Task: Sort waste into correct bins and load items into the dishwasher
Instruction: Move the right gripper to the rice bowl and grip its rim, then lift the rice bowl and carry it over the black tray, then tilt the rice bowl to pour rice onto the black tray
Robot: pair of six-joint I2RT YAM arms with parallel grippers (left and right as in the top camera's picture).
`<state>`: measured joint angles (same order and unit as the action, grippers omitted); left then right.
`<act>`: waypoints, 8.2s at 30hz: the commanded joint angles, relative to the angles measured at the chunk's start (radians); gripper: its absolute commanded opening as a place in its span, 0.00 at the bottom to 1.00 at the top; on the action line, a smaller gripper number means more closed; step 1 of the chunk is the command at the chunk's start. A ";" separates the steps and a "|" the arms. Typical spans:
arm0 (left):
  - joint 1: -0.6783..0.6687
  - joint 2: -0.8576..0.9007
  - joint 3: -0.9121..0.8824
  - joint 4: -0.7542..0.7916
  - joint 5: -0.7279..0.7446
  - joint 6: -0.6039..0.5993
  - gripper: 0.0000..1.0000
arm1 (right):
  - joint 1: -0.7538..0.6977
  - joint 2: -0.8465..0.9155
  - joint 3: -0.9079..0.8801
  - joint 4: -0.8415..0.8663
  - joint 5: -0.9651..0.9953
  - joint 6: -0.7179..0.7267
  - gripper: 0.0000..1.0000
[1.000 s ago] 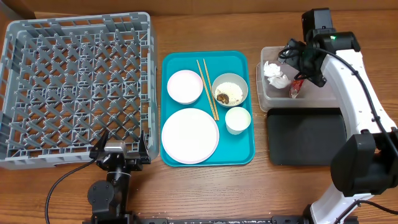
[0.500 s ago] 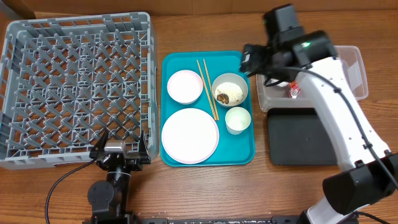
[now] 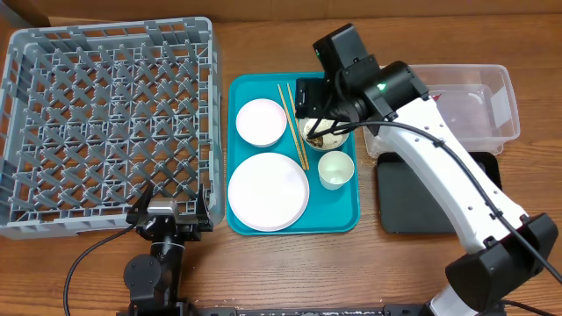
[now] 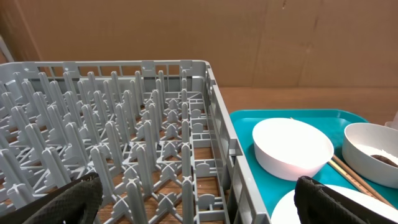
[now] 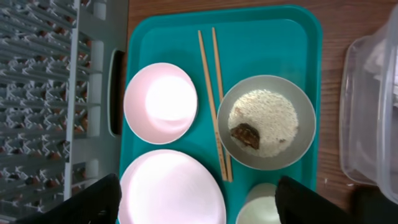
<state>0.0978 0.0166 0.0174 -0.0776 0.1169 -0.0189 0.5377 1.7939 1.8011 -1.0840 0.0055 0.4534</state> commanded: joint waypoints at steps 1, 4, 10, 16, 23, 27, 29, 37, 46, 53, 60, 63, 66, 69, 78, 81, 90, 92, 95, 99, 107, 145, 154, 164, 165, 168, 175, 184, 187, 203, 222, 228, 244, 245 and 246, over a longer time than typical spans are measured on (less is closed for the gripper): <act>-0.007 -0.011 -0.009 0.005 0.007 0.004 1.00 | 0.005 0.016 -0.048 0.029 0.039 0.000 0.75; -0.007 -0.011 -0.009 0.005 0.007 0.004 1.00 | 0.005 0.026 -0.084 0.092 0.038 -0.035 0.69; -0.007 -0.011 -0.009 0.005 0.007 0.004 1.00 | 0.005 0.097 -0.092 0.185 0.056 0.137 0.62; -0.007 -0.011 -0.009 0.005 0.007 0.004 1.00 | 0.005 0.237 -0.092 0.254 0.036 0.214 0.62; -0.007 -0.011 -0.009 0.005 0.007 0.004 1.00 | 0.005 0.362 -0.092 0.305 0.027 0.221 0.59; -0.007 -0.011 -0.009 0.005 0.007 0.004 1.00 | 0.004 0.376 -0.092 0.319 0.046 0.221 0.51; -0.007 -0.011 -0.009 0.005 0.007 0.004 1.00 | 0.004 0.376 -0.092 0.320 0.065 0.221 0.45; -0.007 -0.011 -0.009 0.005 0.007 0.004 1.00 | 0.005 0.376 -0.092 0.320 0.072 0.221 0.28; -0.007 -0.011 -0.009 0.005 0.007 0.004 1.00 | 0.005 0.389 -0.093 0.314 0.084 0.220 0.13; -0.007 -0.011 -0.009 0.005 0.007 0.004 1.00 | 0.005 0.396 -0.092 0.316 0.083 0.220 0.04; -0.007 -0.011 -0.009 0.005 0.007 0.004 1.00 | 0.003 0.396 -0.060 0.283 0.083 0.201 0.04; -0.007 -0.011 -0.009 0.005 0.007 0.004 1.00 | 0.003 0.393 0.025 0.209 0.082 0.173 0.04; -0.007 -0.011 -0.009 0.005 0.007 0.004 1.00 | 0.003 0.391 0.126 0.118 0.082 0.158 0.04; -0.007 -0.011 -0.009 0.005 0.007 0.004 1.00 | 0.002 0.389 0.253 0.015 0.081 0.121 0.04; -0.007 -0.011 -0.009 0.005 0.007 0.004 1.00 | -0.006 0.386 0.629 -0.322 0.076 0.088 0.04; -0.007 -0.011 -0.009 0.005 0.007 0.004 1.00 | -0.018 0.373 0.719 -0.457 0.076 0.089 0.04; -0.007 -0.011 -0.009 0.005 0.007 0.004 1.00 | -0.029 0.243 0.773 -0.610 0.024 0.061 0.04; -0.007 -0.011 -0.009 0.005 0.007 0.004 1.00 | -0.027 0.175 0.734 -0.610 0.023 0.058 0.04; -0.007 -0.011 -0.009 0.005 0.007 0.004 1.00 | -0.032 0.054 0.622 -0.610 0.035 0.058 0.04; -0.007 -0.011 -0.009 0.005 0.007 0.004 1.00 | -0.053 -0.125 0.397 -0.610 0.051 0.058 0.04; -0.007 -0.011 -0.009 0.005 0.007 0.004 1.00 | -0.112 -0.415 -0.052 -0.481 0.091 0.058 0.04; -0.007 -0.011 -0.009 0.005 0.007 0.004 1.00 | -1.076 -0.566 -1.017 0.206 -1.176 -0.437 0.04; -0.007 -0.011 -0.009 0.005 0.007 0.004 1.00 | -1.120 -0.403 -1.042 0.257 -1.363 -0.435 0.04; -0.007 -0.011 -0.009 0.005 0.007 0.004 1.00 | -1.159 -0.278 -1.042 0.298 -1.563 -0.435 0.04; -0.007 -0.011 -0.009 0.005 0.007 0.004 1.00 | -1.162 -0.278 -1.041 0.294 -1.575 -0.424 0.04; -0.007 -0.011 -0.009 0.005 0.007 0.004 1.00 | -1.170 -0.278 -1.041 0.292 -1.575 -0.385 0.04; -0.007 -0.011 -0.009 0.005 0.007 0.004 1.00 | -1.170 -0.278 -1.041 0.294 -1.575 -0.367 0.04; -0.007 -0.011 -0.009 0.005 0.007 0.004 1.00 | -1.170 -0.278 -1.041 0.303 -1.575 -0.348 0.04; -0.007 -0.011 -0.009 0.005 0.007 0.004 1.00 | -1.170 -0.278 -1.041 0.306 -1.575 -0.349 0.04; -0.007 -0.011 -0.009 0.005 0.007 0.004 1.00 | -1.067 -0.683 -0.778 0.037 -1.038 -0.321 0.04; -0.007 -0.011 -0.009 0.005 0.007 0.004 1.00 | -0.240 -0.486 -0.433 0.147 -0.186 0.025 0.04; -0.007 -0.011 -0.009 0.005 0.007 0.004 1.00 | -0.334 -0.505 -0.433 0.127 -0.322 0.045 0.04; -0.007 -0.011 -0.009 0.005 0.007 0.004 1.00 | -1.020 -0.441 -0.641 -0.132 -1.232 -0.491 0.04; -0.007 -0.011 -0.009 0.005 0.007 0.004 1.00 | -1.043 -0.424 -0.671 -0.138 -1.260 -0.518 0.04; -0.007 -0.011 -0.009 0.005 0.007 0.004 1.00 | -1.060 -0.405 -0.703 -0.137 -1.283 -0.538 0.04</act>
<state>0.0975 0.0158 0.0154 -0.0750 0.1173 -0.0189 -0.4824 1.3468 1.1645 -1.2167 -1.0691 0.0715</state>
